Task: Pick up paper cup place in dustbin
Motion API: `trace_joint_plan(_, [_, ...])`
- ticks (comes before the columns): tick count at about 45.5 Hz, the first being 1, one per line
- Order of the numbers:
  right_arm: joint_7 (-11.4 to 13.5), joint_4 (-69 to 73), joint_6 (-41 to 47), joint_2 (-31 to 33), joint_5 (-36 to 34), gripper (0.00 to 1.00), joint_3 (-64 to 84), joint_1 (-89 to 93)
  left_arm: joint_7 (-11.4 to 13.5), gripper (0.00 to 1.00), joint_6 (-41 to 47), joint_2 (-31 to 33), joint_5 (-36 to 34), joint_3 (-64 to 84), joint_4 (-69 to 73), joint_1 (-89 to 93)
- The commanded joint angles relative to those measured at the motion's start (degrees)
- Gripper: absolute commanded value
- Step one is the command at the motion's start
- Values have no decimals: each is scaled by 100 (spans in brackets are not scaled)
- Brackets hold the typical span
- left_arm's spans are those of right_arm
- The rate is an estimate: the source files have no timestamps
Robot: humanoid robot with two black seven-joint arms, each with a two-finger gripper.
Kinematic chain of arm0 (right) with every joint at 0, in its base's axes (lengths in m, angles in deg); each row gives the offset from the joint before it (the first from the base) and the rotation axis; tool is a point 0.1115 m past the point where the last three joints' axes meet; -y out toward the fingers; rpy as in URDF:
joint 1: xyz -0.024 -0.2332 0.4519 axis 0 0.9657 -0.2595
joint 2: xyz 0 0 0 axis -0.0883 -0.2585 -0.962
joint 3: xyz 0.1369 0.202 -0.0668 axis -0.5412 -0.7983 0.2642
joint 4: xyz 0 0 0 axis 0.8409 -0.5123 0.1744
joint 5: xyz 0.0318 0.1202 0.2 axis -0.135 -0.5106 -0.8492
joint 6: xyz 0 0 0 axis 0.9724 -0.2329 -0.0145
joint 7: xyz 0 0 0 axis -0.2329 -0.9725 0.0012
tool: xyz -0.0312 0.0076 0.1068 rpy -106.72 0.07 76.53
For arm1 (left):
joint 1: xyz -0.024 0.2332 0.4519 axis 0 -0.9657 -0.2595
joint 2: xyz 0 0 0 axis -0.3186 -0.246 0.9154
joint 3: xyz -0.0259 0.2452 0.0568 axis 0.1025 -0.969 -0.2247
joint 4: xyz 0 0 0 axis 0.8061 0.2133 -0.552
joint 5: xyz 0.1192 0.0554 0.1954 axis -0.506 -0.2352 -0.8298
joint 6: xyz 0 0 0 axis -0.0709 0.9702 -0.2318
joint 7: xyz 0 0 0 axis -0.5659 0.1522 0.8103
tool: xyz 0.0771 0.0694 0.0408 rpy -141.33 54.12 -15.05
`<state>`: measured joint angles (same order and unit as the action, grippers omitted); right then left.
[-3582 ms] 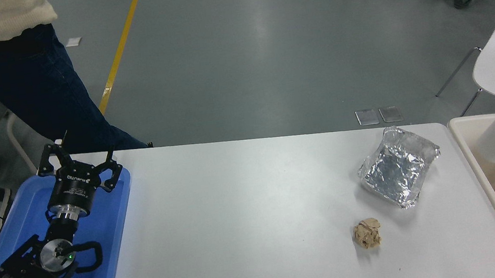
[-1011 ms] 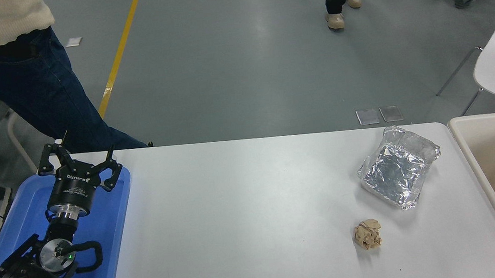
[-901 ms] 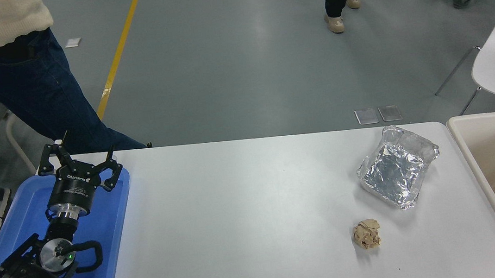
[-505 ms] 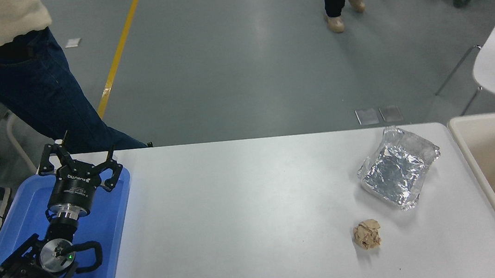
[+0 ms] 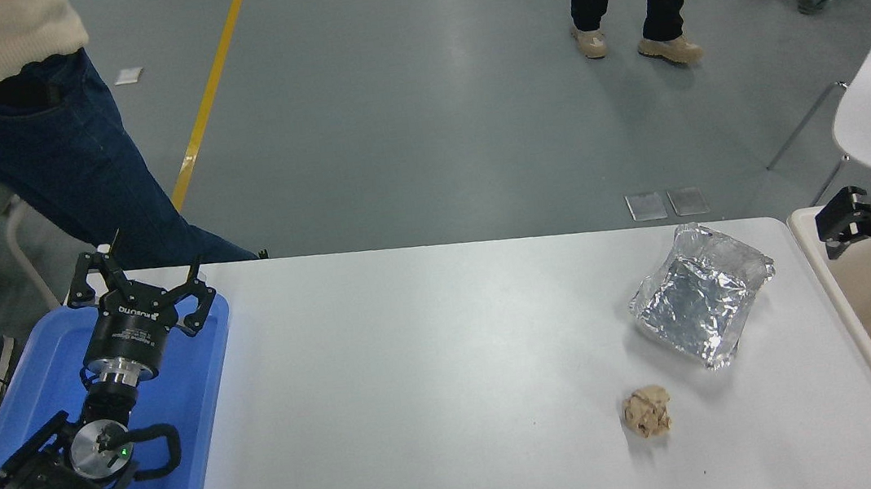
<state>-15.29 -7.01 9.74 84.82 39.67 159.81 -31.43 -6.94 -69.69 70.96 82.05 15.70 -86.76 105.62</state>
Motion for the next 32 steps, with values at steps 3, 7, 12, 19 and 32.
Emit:
trace_joint_plan(3, [-6, 200, 346, -470, -52, 100, -359, -887, 0, 100, 9, 0, 0, 0, 0, -1])
trace_joint_plan(7, [-6, 200, 346, -462, -79, 100, -517, -1028, 0, 100, 0, 0, 0, 0, 0, -1])
trace_joint_plan(12, [-6, 200, 346, -470, -79, 100, -535, -1230, -9, 100, 9, 0, 0, 0, 0, -1])
trace_joint_plan(19, [3, 244, 346, -628, -61, 100, -377, -1511, -9, 100, 0, 0, 0, 0, 0, -1])
trace_joint_plan(32, [3, 244, 346, -664, -52, 100, -201, -1670, -9, 100, 0, 0, 0, 0, 0, -1])
